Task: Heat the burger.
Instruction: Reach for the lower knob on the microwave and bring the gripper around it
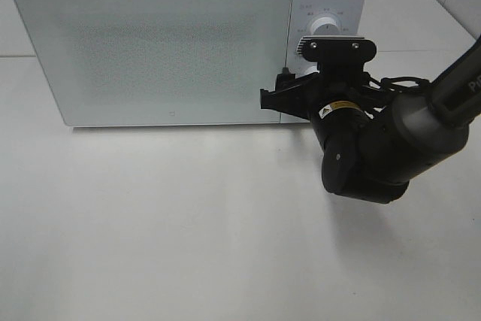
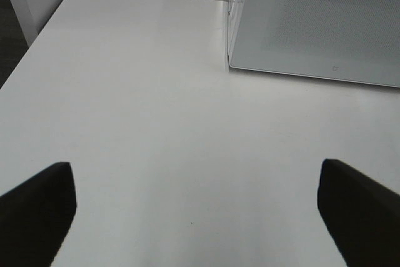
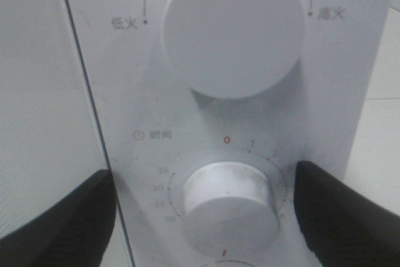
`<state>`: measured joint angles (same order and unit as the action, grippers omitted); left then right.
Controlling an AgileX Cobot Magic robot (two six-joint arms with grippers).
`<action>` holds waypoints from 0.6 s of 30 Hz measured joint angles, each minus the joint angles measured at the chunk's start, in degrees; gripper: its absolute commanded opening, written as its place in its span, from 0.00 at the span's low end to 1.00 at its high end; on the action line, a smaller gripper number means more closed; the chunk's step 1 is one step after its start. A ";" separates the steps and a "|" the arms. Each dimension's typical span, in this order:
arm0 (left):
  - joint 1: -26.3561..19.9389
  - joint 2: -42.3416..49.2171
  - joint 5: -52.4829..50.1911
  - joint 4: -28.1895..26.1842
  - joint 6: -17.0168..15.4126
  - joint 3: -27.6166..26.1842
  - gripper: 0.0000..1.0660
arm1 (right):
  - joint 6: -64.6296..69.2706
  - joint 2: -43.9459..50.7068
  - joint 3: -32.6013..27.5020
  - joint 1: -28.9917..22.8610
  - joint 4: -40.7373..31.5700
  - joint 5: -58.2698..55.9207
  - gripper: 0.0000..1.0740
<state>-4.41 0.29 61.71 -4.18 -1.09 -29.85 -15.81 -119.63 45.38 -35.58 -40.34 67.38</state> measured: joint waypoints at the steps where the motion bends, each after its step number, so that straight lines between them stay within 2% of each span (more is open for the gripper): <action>1: 0.00 0.00 0.00 0.00 0.00 0.00 0.92 | 0.00 0.00 0.00 0.00 0.00 0.00 0.71; 7: 0.00 0.00 0.00 0.00 0.00 0.00 0.92 | 0.00 0.00 0.06 0.00 0.00 0.00 0.68; 14: 0.00 0.00 0.00 0.00 0.00 0.00 0.92 | 0.00 0.00 0.06 0.00 0.00 -1.20 0.58; 15: 0.00 0.00 0.00 0.00 0.00 0.00 0.92 | 0.00 0.00 0.06 0.00 0.00 -1.38 0.51; 16: 0.00 0.00 0.00 0.00 0.00 0.00 0.92 | 0.00 0.00 0.06 0.00 0.00 -1.38 0.51; 17: 0.00 0.00 0.00 0.00 0.00 0.00 0.92 | 0.00 0.00 0.06 0.06 -0.52 -1.49 0.39; 18: 0.00 0.00 0.00 0.00 0.00 0.00 0.92 | 0.00 0.00 0.06 0.17 -0.86 -1.49 0.32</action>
<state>-4.41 0.29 61.71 -4.18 -1.09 -29.85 -15.81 -119.63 45.44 -35.41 -41.20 65.89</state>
